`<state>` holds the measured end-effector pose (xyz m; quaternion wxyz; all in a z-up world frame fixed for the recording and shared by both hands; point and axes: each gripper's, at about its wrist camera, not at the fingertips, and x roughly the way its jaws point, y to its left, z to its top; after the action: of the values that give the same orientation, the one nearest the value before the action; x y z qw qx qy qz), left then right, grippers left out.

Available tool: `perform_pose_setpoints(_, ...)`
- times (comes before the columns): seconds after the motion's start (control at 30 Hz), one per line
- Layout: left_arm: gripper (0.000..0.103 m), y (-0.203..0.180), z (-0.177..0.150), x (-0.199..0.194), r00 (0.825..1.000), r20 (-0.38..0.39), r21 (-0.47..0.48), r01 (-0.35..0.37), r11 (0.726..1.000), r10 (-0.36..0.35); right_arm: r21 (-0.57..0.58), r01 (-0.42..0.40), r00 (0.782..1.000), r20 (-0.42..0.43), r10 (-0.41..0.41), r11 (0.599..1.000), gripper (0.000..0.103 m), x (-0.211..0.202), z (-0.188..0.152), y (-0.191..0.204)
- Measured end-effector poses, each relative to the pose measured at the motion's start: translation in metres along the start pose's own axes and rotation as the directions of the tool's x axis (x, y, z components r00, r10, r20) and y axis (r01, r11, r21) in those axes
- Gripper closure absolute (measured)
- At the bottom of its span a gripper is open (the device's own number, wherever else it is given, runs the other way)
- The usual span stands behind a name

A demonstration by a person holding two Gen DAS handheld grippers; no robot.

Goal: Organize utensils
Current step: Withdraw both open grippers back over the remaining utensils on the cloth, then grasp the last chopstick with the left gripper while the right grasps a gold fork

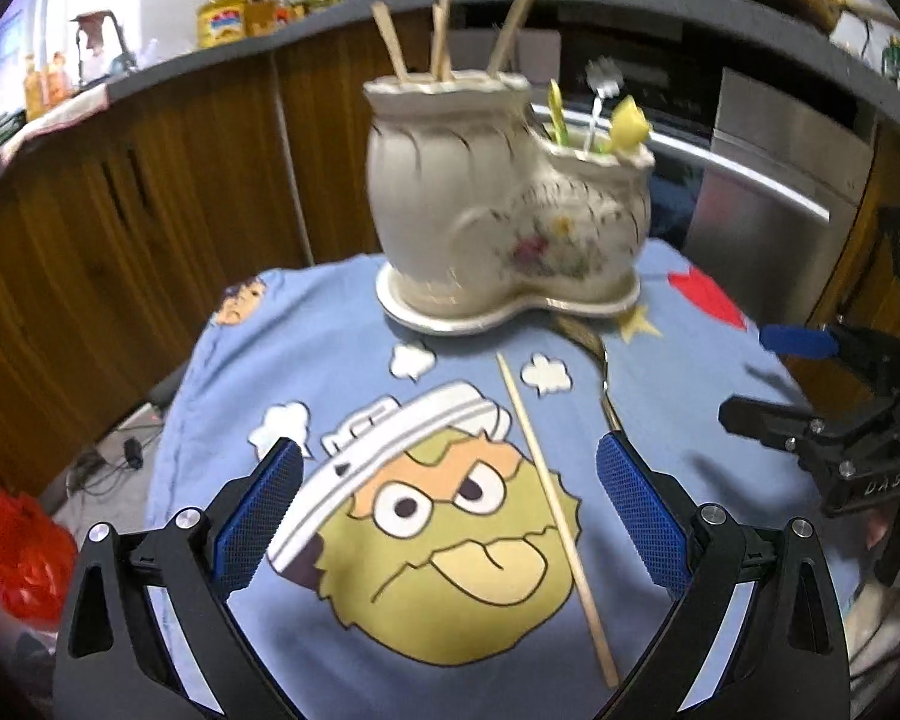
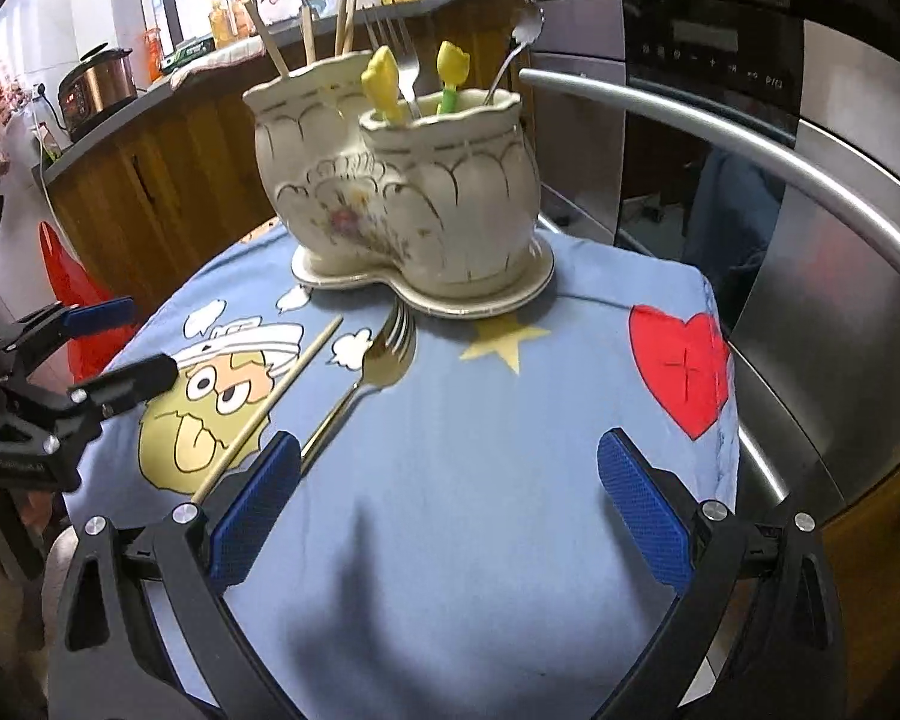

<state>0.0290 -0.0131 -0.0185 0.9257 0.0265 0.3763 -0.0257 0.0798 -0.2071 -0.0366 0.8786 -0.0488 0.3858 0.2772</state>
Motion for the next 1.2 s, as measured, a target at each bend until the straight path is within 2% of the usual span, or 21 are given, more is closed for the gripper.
perform_pose_setpoints(0.13, 0.009, -0.01, -0.003, 0.012, 0.998, -0.061, 0.026, 0.009, 1.0, -0.008, -0.017, -0.008, 1.0, -0.021, 0.007, 1.0, 0.005, 0.002, -0.002, 0.003)
perform_pose_setpoints(0.17, 0.014, -0.012, -0.003, 0.014, 0.998, -0.068, 0.028, 0.018, 0.999, -0.016, -0.03, -0.005, 1.0, -0.022, 0.005, 1.0, 0.005, 0.003, -0.003, 0.005)
perform_pose_setpoints(0.23, 0.026, -0.018, -0.004, 0.02, 0.995, -0.093, 0.04, 0.048, 0.998, -0.045, -0.051, 0.002, 1.0, -0.024, -0.003, 0.999, 0.005, 0.004, -0.004, 0.007)
perform_pose_setpoints(0.3, 0.048, -0.024, -0.007, 0.027, 0.991, -0.12, 0.064, 0.068, 0.996, -0.06, -0.061, 0.003, 1.0, -0.03, -0.005, 0.998, 0.007, 0.006, -0.005, 0.008)
perform_pose_setpoints(0.4, 0.065, -0.031, -0.012, 0.036, 0.985, -0.159, 0.097, 0.081, 0.992, -0.065, -0.05, -0.008, 0.999, -0.041, 0.006, 0.999, 0.01, 0.006, -0.005, 0.006)
perform_pose_setpoints(0.47, 0.072, -0.032, -0.014, 0.036, 0.985, -0.156, 0.106, 0.092, 0.99, -0.075, -0.042, -0.021, 0.999, -0.05, 0.019, 0.999, 0.012, 0.007, -0.005, 0.006)
perform_pose_setpoints(0.5, 0.086, -0.032, -0.014, 0.035, 0.984, -0.156, 0.111, 0.101, 0.989, -0.083, -0.041, -0.024, 0.998, -0.053, 0.022, 0.999, 0.014, 0.007, -0.004, 0.007)
perform_pose_setpoints(0.57, 0.095, -0.031, -0.014, 0.035, 0.985, -0.16, 0.123, 0.092, 0.988, -0.072, -0.042, -0.029, 0.998, -0.062, 0.026, 0.999, 0.017, 0.008, -0.003, 0.01)
perform_pose_setpoints(0.73, 0.098, -0.023, -0.019, 0.027, 0.983, -0.167, 0.133, 0.096, 0.986, -0.073, -0.056, -0.066, 0.994, -0.089, 0.061, 0.996, 0.025, 0.016, 0.006, 0.029)
perform_pose_setpoints(0.9, 0.098, -0.012, -0.024, 0.018, 0.984, -0.157, 0.117, 0.098, 0.988, -0.079, -0.028, -0.061, 0.99, -0.131, 0.057, 0.998, 0.045, 0.034, 0.016, 0.038)
perform_pose_setpoints(0.97, 0.098, -0.008, -0.026, 0.018, 0.985, -0.156, 0.108, 0.094, 0.99, -0.076, -0.007, -0.057, 0.987, -0.152, 0.055, 0.998, 0.049, 0.044, 0.019, 0.041)
perform_pose_setpoints(1.07, 0.098, -0.005, -0.029, 0.019, 0.985, -0.153, 0.095, 0.091, 0.991, -0.076, -0.034, -0.01, 0.986, -0.165, 0.004, 0.999, 0.061, 0.053, 0.019, 0.048)
perform_pose_setpoints(1.1, 0.098, -0.004, -0.029, 0.018, 0.986, -0.15, 0.092, 0.091, 0.992, -0.077, -0.077, 0.022, 0.986, -0.162, -0.034, 0.997, 0.065, 0.054, 0.018, 0.054)
perform_pose_setpoints(1.13, 0.098, -0.003, -0.029, 0.017, 0.986, -0.147, 0.091, 0.094, 0.991, -0.08, -0.093, 0.011, 0.986, -0.164, -0.027, 0.996, 0.07, 0.054, 0.018, 0.058)
perform_pose_setpoints(1.17, 0.098, -0.003, -0.029, 0.017, 0.986, -0.146, 0.09, 0.095, 0.991, -0.081, -0.105, -0.006, 0.985, -0.172, -0.013, 0.994, 0.084, 0.054, 0.017, 0.062)
perform_pose_setpoints(1.2, 0.098, -0.002, -0.029, 0.016, 0.986, -0.144, 0.088, 0.096, 0.991, -0.083, -0.12, 0.004, 0.985, -0.173, -0.024, 0.993, 0.087, 0.053, 0.016, 0.064)
